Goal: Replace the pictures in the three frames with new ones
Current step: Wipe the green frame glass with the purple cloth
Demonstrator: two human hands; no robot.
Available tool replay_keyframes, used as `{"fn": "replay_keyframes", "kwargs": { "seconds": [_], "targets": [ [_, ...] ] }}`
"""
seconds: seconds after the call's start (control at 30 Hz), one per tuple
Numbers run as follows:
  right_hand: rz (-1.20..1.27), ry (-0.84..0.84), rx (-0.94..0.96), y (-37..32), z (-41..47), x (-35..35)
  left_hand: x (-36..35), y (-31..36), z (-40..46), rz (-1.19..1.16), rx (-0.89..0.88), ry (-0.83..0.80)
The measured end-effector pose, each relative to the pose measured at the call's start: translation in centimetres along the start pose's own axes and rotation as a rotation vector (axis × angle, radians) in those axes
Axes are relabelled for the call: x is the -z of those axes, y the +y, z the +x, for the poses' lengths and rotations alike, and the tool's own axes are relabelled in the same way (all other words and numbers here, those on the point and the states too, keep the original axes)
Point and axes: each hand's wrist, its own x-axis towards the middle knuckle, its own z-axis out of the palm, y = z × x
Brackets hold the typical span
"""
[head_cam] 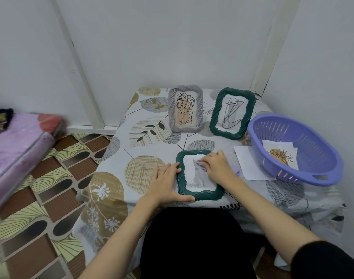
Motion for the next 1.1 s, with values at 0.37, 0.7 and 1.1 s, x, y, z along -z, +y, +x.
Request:
{"fn": "replay_keyframes", "kwargs": {
  "seconds": [0.37,0.7,1.1],
  "targets": [
    [-0.26,0.013,0.037,-0.8,-1.7,-0.7,-0.2,-0.3,0.2,-0.006,-0.001,0.007],
    [0.016,-0.056,0.09,-0.9,-4.6,0.7,2.1,0.6,1.6,0.009,0.025,-0.111],
    [-0.083,-0.013,-0.024,-3.0,1.7,-1.1,0.9,-1.0,2.5,0.045,-0.034,-0.15]
  ]
}}
